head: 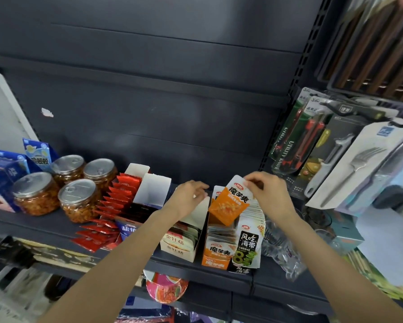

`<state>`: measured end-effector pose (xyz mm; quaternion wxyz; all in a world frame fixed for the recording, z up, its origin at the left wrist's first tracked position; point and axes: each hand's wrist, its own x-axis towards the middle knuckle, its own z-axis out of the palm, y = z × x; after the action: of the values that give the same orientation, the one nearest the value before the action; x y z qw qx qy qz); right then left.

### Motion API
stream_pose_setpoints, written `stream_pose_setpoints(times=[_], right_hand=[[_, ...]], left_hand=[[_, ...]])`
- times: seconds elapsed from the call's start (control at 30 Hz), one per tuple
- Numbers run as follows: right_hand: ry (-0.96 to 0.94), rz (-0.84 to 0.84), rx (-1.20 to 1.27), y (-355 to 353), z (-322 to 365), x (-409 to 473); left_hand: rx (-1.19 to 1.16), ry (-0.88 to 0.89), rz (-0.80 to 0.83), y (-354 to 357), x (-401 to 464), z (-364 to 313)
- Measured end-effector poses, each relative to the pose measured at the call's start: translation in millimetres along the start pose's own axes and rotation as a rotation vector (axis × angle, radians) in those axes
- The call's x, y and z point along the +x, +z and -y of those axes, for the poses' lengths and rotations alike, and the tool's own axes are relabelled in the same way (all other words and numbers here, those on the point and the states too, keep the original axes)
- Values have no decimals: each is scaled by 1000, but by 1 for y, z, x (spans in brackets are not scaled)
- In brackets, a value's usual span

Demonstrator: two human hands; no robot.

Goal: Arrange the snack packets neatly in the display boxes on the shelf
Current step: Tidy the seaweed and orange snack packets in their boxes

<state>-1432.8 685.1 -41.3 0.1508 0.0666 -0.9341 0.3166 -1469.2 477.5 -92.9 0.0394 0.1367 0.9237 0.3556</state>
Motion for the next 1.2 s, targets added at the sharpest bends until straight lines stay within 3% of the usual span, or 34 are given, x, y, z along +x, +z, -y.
stream_pose_setpoints(times=[0.13, 0.27, 0.43, 0.63, 0.77, 0.83, 0.97, 1.1, 1.2], right_hand=[[-12, -83, 49, -13, 4, -1], [45, -176, 257, -23, 4, -4], [6, -150, 473, -35, -3, -7], [-110, -114, 448, -41, -8, -11], [-6, -161, 273, -33, -22, -14], [57, -213, 280, -29, -26, -16], [294, -163, 814, -21, -22, -20], [275, -76, 866, -19, -25, -22], [253, -67, 877, -19, -24, -22]], left_hand=[[-277, -102, 42, -7, -2, -15], [-667, -313, 91, -12, -2, -26], [-1015, -422, 65, -19, 3, -30], [-1193, -477, 95, -14, 1, -33], [-1307, -437, 4, -11, -3, -31], [-1309, -356, 15, -13, -8, -32], [-1070, -194, 16, -18, -21, -34], [-742, -42, -151, -25, -30, -42], [-673, 74, -224, -29, -36, -44]])
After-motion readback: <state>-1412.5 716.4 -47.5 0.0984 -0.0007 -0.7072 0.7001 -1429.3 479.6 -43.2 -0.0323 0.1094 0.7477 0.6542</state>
